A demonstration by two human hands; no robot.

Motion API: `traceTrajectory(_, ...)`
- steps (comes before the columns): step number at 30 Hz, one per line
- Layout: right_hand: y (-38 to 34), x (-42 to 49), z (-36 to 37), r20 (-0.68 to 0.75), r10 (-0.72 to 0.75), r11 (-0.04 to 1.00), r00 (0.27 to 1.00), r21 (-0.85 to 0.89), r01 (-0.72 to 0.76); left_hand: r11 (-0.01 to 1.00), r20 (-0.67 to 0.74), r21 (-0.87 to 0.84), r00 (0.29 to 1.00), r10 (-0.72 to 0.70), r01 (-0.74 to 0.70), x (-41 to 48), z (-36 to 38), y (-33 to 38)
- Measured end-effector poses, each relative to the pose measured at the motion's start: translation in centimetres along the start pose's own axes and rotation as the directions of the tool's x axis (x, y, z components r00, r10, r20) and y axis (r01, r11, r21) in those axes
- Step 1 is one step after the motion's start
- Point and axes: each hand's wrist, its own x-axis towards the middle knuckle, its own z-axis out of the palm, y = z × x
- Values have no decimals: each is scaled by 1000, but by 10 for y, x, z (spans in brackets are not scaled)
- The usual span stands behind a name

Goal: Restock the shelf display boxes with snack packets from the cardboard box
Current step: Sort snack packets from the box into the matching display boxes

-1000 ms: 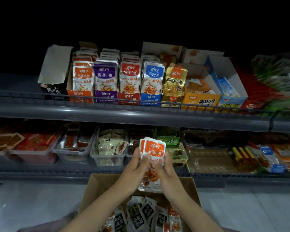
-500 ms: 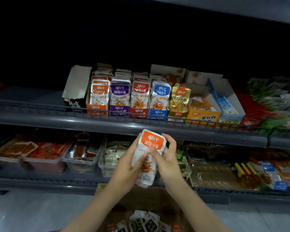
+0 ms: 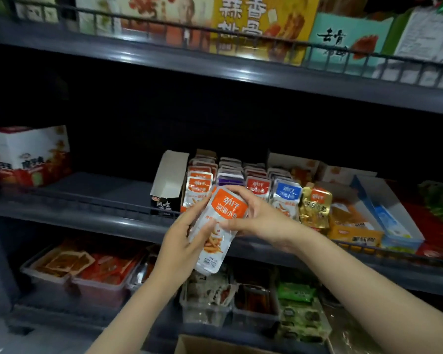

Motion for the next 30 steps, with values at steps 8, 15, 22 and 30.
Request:
traceTrajectory(8,-17,77,-22,-234,-136,979,963,-179,95,832,-145,548,989,-7,87,38,-59,-39)
traceTrajectory(15,-18,143,-24,-252,-217,927,943,-355,119,492,37,870,999,9,-37,60,-71,-91)
traceTrajectory(22,-6,172,-16,-121,-157,849,980,-524,71,432,67,899,997,29,-73,58,-67,-105)
traceTrajectory(30,-9,168,-27,-109,-122,830,986,-556,41,409,86,907,995,59,-103,57,-70,-110)
